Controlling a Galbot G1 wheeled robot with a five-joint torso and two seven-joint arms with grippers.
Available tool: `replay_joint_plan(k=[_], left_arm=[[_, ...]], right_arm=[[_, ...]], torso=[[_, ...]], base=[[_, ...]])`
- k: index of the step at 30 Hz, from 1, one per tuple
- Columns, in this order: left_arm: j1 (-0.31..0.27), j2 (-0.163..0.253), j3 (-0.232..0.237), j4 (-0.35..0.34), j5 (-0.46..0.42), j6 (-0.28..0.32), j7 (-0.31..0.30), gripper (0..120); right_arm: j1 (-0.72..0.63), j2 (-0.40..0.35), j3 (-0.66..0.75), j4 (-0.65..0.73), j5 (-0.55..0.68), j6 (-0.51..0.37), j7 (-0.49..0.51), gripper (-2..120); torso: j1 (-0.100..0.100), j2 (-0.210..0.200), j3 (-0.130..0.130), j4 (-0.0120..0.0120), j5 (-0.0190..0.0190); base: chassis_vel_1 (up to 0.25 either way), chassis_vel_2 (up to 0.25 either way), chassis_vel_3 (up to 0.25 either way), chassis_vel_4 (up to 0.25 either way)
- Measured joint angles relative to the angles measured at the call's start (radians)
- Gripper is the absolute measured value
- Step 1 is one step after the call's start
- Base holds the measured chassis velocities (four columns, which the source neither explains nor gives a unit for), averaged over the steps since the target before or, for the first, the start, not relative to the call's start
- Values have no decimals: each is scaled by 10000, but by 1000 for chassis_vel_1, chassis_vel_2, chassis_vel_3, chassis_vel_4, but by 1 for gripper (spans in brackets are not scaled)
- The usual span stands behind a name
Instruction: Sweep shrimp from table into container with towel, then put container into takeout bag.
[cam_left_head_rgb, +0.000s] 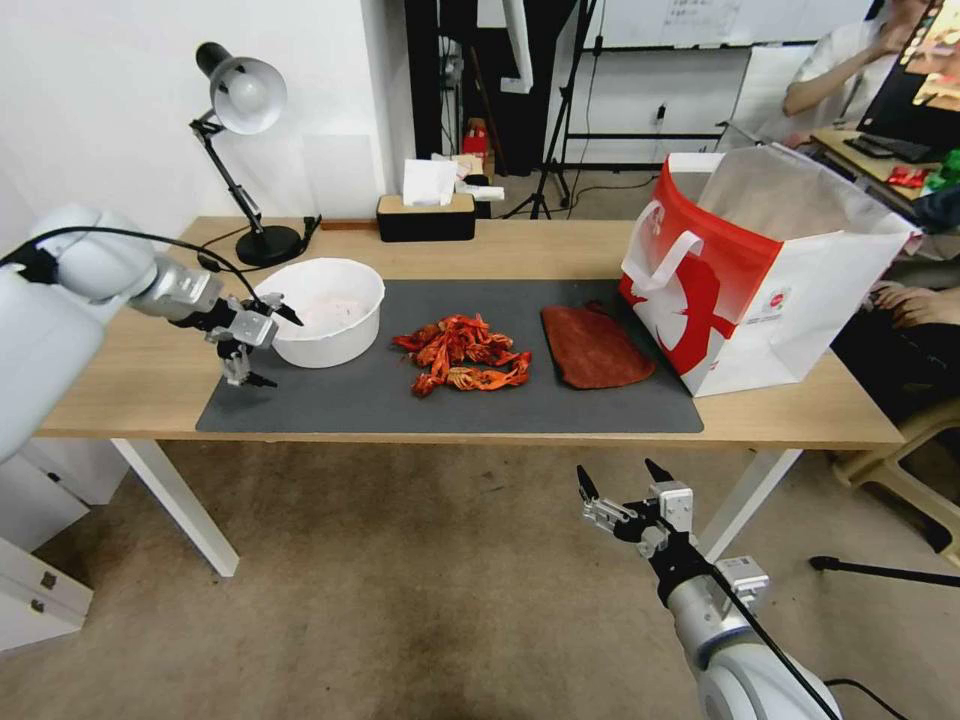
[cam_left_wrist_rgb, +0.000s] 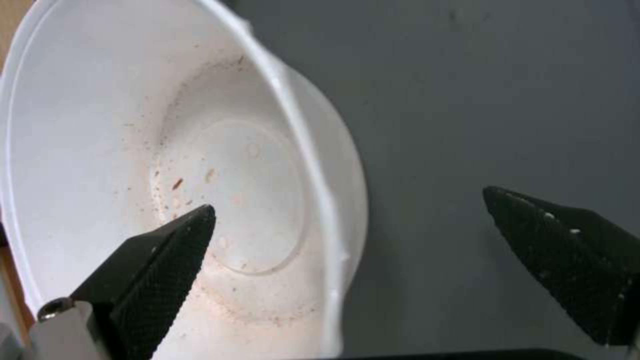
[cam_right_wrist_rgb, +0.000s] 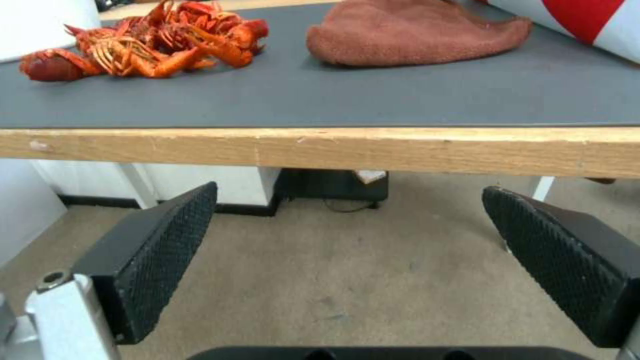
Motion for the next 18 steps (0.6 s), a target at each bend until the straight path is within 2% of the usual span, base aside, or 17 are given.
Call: replay_joint_plan(k=[2,4,6,7,9,13,16,17,18], left_arm=[[-297,-144,348,234,34,-6,-4,100],[-297,-144,348,234,34,-6,-4,100],[-699,-341,853,591,294,-144,58,100],[-699,-341,853,591,294,-144,58,100],[-999,-473,1211,847,424,-263,108,100],[-1286,-567,1519,1031,475,-342,211,100],[-1605,-741,1919,1305,590,-488,303,88],[-1605,-741,1919,1305,590,-488,303,88],[-1685,-858,1996,1418,649,-571,366,82]], right_arm=[[-12,-8,7,-31,0,0,15,100],[-12,-8,7,-31,0,0,15,100],[-5,-4,9,-57,0,0,49,100],[-5,-4,9,-57,0,0,49,100],[-18,-6,10,-87,0,0,66,100],[-35,2,3,-104,-1,0,71,100],[-41,37,-16,-117,-5,0,89,100],[-41,37,-16,-117,-5,0,89,100],[-41,47,-20,-131,-8,0,95,100]], torso=[[0,1,0,-1,1],[0,1,0,-1,1],[0,0,0,-1,0],[0,0,0,-1,0],[0,0,0,-1,0],[-1,0,-1,-1,0],[-1,1,-2,1,1],[-1,1,-2,1,1],[-2,2,-1,-1,1]], base=[[0,0,0,0],[0,0,0,0],[0,0,0,0],[0,0,0,0],[0,0,0,0],[0,0,0,0],[0,0,0,0],[0,0,0,0],[0,0,0,0]])
